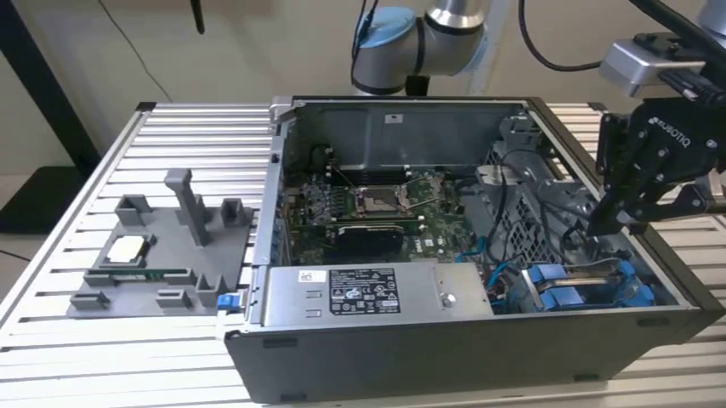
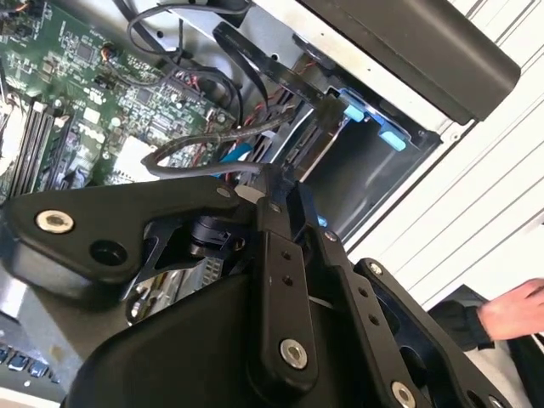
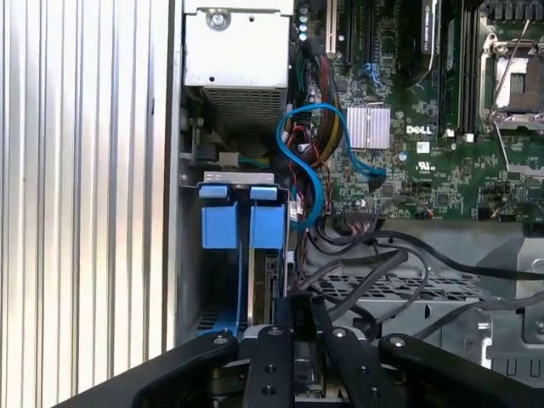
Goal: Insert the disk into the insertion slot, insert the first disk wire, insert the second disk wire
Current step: 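Insert the first disk wire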
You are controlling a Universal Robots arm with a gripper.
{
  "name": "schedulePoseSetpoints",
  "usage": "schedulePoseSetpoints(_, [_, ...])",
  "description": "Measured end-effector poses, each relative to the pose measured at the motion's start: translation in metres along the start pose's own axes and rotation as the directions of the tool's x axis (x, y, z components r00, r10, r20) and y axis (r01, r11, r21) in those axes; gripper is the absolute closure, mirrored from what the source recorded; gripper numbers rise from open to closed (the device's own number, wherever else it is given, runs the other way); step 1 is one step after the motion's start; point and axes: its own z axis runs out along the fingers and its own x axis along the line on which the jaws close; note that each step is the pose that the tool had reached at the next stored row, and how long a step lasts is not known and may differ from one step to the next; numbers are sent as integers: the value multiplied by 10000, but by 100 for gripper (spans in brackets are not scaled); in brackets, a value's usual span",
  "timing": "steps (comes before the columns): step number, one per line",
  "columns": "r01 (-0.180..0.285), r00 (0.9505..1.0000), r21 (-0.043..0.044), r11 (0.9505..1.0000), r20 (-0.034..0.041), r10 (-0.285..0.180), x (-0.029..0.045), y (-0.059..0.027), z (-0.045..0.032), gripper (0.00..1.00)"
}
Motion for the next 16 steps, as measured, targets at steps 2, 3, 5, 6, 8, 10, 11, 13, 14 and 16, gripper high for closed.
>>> schedulePoseSetpoints(2, [-18,10000,-42,10000,0,18,14,-13,23,81])
schedulePoseSetpoints(3, [-23,10000,-65,10000,1,23,20,-21,33,81])
schedulePoseSetpoints(5, [-33,10000,-112,9999,2,34,34,-39,51,81])
schedulePoseSetpoints(6, [-39,10000,-136,9999,2,39,40,-47,60,81])
schedulePoseSetpoints(8, [-50,10000,-188,9998,4,50,54,-63,77,81])
schedulePoseSetpoints(10, [-62,10000,-239,9997,5,62,68,-77,92,81])
schedulePoseSetpoints(11, [-69,10000,-263,9996,4,69,74,-85,100,81])
schedulePoseSetpoints(13, [-81,10000,-315,9995,5,81,87,-102,118,81])
schedulePoseSetpoints(14, [-85,10000,-342,9994,6,86,92,-110,125,81])
schedulePoseSetpoints(16, [-97,10000,-406,9991,6,97,100,-127,138,81])
